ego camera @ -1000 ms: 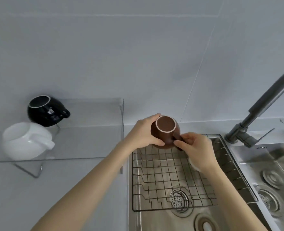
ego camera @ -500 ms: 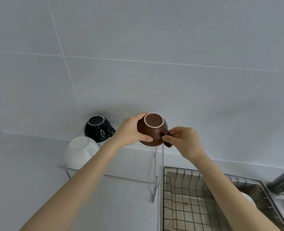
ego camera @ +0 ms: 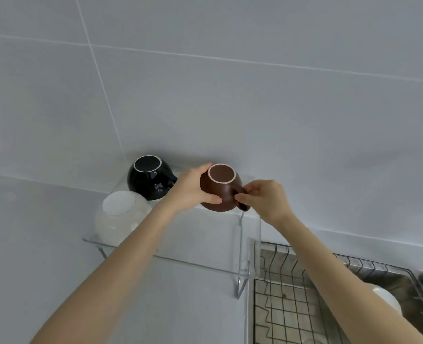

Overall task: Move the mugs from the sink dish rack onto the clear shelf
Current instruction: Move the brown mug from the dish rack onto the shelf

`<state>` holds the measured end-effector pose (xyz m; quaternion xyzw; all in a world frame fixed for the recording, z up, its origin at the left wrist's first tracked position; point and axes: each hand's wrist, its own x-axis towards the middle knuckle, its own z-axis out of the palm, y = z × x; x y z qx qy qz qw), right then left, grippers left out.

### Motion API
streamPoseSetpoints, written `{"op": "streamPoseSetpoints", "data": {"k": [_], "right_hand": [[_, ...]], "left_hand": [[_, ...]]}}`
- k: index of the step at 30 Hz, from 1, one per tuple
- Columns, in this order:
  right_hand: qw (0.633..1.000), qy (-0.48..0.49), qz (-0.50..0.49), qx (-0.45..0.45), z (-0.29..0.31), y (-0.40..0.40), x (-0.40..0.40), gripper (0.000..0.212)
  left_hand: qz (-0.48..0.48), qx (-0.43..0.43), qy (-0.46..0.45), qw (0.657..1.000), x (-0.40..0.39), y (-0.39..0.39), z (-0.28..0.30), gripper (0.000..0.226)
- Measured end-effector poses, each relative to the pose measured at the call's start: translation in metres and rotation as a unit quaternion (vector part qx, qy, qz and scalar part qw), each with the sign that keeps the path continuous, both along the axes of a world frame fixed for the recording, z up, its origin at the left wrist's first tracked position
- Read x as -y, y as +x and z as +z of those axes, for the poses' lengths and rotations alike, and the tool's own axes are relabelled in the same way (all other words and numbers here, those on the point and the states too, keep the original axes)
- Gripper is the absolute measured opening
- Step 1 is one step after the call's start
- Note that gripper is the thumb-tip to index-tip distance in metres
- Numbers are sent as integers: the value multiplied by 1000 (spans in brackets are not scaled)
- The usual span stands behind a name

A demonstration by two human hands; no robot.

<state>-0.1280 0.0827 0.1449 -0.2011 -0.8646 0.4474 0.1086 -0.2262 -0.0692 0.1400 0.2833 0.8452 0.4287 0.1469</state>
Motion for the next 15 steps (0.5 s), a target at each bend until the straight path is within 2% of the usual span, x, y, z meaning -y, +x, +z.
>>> {"op": "streamPoseSetpoints", "data": {"k": [4, 12, 15], "right_hand": [[1000, 10, 0, -2, -5, -3, 0, 12], [1000, 28, 5, -9, -10, -3, 1, 12], [1000, 26, 5, -16, -10, -2, 1, 12]], "left_hand": [[3, 13, 1, 1000, 0, -5, -9, 103], [18, -4, 5, 1000, -1, 0, -12, 104], [24, 3, 12, 1000, -2, 3, -10, 95]]}}
